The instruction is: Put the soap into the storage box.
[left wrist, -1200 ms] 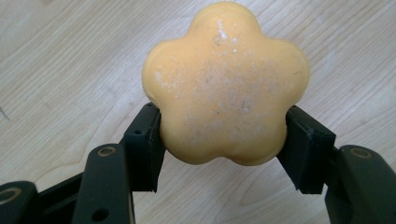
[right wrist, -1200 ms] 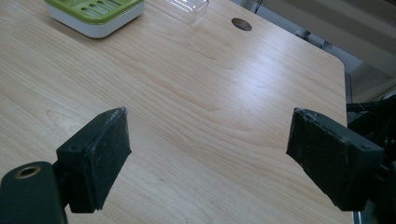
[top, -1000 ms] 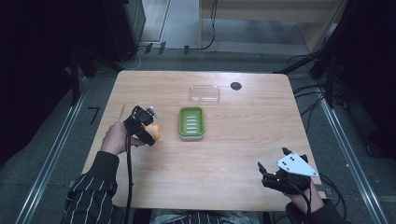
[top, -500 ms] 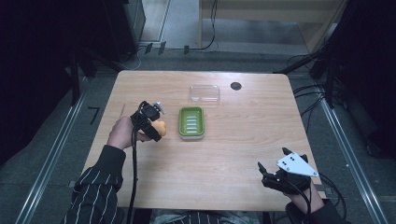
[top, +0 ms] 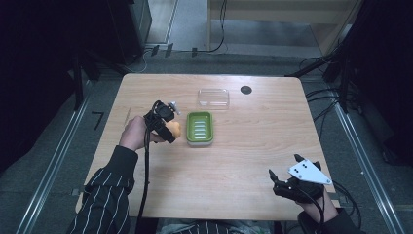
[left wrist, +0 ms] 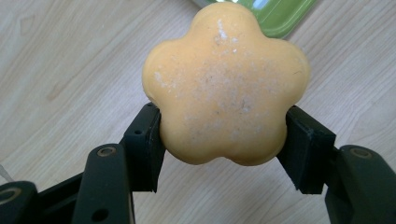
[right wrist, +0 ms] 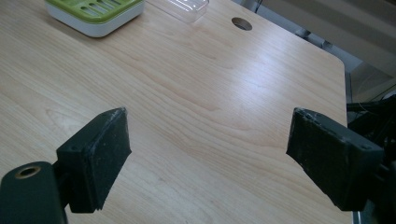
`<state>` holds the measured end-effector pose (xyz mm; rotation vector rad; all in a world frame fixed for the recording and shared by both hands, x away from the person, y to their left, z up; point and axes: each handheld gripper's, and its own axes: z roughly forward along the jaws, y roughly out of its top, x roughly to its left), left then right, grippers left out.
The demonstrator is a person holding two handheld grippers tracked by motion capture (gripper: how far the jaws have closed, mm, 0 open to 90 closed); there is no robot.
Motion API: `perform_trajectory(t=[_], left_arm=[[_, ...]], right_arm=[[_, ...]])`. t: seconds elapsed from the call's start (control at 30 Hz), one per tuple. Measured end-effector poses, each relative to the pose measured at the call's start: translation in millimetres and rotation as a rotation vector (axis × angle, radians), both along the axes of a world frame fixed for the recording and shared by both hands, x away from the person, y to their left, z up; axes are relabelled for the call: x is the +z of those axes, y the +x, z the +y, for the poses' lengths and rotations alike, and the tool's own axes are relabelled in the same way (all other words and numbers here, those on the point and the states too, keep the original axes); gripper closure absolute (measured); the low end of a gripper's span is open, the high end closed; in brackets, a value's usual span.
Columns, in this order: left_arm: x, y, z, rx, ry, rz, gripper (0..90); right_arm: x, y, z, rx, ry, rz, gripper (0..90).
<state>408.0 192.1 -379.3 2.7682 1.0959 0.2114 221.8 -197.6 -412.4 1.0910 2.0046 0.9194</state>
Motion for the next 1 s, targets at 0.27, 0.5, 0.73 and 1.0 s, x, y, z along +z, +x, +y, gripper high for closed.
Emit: perform_trajectory(t=[0.27, 0.5, 0.73, 1.0], left_arm=[[1.1, 6.5, -11.9, -0.025, 0.001, -0.004, 39.4], [1.6, 13.2, -21.2, -0.047, 0.003, -0.004, 39.3], [2.3, 19.1, -29.6, -0.062, -0.003, -0.013, 39.4], [3.3, 24.5, -37.2, -0.084, 0.004, -0.015, 39.3]], right_arm=[[-0.1, 0.0, -0.2, 0.000, 0.003, 0.000, 13.7], [-0.2, 0.1, -0.4, 0.000, 0.002, 0.000, 13.7], [-0.2, 0.3, -0.5, 0.000, 0.001, 0.000, 13.7], [-0.3, 0.4, -0.5, 0.001, 0.001, 0.000, 13.7]])
